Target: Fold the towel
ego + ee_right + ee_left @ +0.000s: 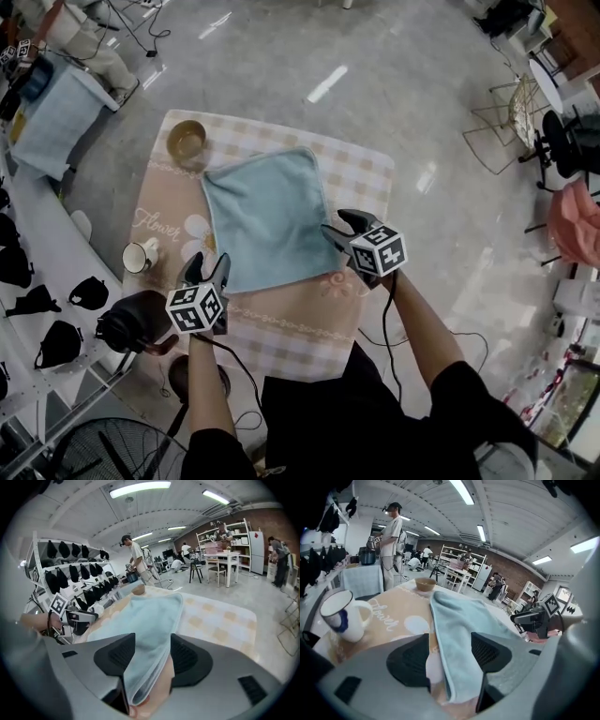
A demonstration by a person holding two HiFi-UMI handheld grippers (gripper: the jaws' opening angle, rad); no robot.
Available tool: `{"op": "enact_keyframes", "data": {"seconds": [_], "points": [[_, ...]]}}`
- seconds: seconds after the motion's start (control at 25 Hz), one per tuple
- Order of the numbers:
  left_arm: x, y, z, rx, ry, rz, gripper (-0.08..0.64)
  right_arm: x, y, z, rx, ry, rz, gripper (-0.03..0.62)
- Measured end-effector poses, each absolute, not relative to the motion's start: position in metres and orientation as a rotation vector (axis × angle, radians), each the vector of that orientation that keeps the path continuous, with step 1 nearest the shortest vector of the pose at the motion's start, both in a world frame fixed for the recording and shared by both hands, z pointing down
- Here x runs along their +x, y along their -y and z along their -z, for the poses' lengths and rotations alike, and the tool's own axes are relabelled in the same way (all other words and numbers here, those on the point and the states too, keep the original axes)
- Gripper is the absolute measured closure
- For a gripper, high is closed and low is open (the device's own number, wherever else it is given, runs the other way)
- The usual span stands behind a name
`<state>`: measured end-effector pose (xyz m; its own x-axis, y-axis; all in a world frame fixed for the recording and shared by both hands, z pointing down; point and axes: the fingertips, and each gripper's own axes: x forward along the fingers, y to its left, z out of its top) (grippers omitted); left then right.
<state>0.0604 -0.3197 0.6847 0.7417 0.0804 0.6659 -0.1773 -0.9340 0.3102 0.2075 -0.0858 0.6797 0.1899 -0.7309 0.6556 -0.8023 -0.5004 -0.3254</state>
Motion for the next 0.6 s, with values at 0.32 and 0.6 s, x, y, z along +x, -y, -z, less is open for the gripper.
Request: {"op": "enact_keyframes", "data": {"seconds": [0.32, 0.6], "points": [[-0.006, 0.283, -0.709, 2.555, 0.008, -1.062, 0.296, 0.134, 0.048, -0.695, 2.284, 1.599, -1.259, 0.377], [-0.011, 0.280, -0.722, 2.560, -0.037, -1.110, 0.296, 0.106, 0.032, -0.714, 2.243, 1.602, -1.276, 0.377]]}}
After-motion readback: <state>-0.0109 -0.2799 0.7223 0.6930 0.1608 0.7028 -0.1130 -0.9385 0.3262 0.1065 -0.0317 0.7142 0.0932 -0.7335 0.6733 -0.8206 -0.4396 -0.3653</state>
